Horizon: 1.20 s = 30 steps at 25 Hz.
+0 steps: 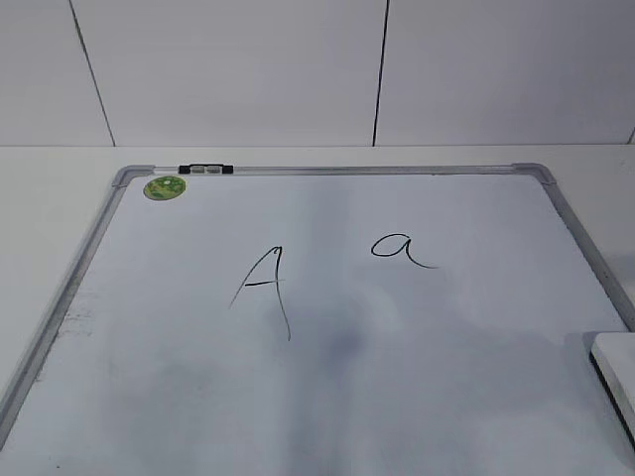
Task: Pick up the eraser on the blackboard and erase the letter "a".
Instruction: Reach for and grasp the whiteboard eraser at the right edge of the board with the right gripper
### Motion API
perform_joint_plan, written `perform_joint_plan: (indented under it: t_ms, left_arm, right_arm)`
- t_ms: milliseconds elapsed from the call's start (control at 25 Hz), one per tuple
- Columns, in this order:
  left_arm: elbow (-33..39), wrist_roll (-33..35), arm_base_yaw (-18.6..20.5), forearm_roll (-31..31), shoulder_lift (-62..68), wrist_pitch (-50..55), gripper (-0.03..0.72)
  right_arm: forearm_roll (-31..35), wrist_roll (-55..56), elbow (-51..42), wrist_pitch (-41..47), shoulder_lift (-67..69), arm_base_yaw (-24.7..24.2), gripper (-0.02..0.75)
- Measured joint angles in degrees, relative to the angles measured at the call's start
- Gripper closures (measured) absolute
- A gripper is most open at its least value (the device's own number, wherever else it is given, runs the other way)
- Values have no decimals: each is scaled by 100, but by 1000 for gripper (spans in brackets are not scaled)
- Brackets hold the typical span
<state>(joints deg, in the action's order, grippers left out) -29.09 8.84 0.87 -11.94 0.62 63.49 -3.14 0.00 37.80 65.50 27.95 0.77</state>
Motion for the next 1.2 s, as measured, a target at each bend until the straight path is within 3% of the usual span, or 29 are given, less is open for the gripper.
perform_joint_plan:
  t_ms: [600, 1200]
  left_arm:
    - [0, 0, 0, 0, 0, 0, 444]
    - [0, 0, 0, 0, 0, 0, 443]
  right_arm:
    - [346, -85, 0, -46, 1729, 0, 146]
    - [493, -119, 0, -1030, 3079, 0, 146]
